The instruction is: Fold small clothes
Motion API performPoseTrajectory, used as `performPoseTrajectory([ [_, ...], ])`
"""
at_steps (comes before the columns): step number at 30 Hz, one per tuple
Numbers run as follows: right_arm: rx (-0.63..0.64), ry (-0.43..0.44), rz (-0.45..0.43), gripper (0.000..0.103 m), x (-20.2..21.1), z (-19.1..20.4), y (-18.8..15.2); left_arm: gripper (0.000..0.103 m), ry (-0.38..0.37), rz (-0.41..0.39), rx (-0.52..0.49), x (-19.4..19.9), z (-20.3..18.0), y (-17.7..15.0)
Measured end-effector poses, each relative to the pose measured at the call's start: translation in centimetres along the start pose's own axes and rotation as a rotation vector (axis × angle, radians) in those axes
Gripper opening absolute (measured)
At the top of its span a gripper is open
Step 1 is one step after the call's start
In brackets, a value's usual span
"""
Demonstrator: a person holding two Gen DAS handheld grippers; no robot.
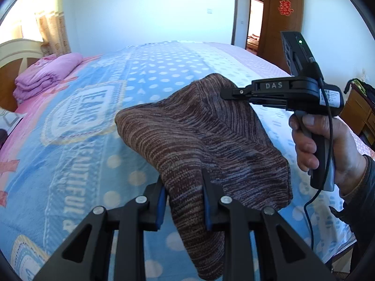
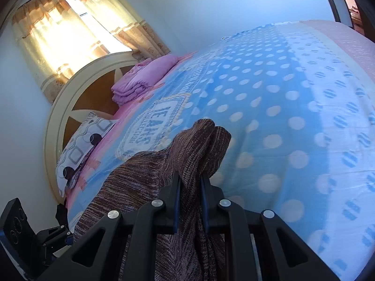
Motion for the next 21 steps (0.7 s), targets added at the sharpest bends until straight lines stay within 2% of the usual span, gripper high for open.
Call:
performPoseTrajectory([
  [7,0.034,0.050,0.031,0.015,-2.3,4.5,-0.7,0.027,0.042,-0.012,0.040,2.0,3.2,-1.2],
  [21,0.113,0.114,0.095,0.015,-5.7,11.7,-2.0,0.027,0.105,-0.030,0.088,5.3,6.8,-4.1],
])
Point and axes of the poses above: each gripper's, at about its wrist camera, not at the fingertips, and x roughly against the way its jaws point, z to its left, y to its top, the point moved 10 cm from there along -x, roughly the way its jaws point, and after that the axes turned 9 degrees about -y, right-handed, at the moved point
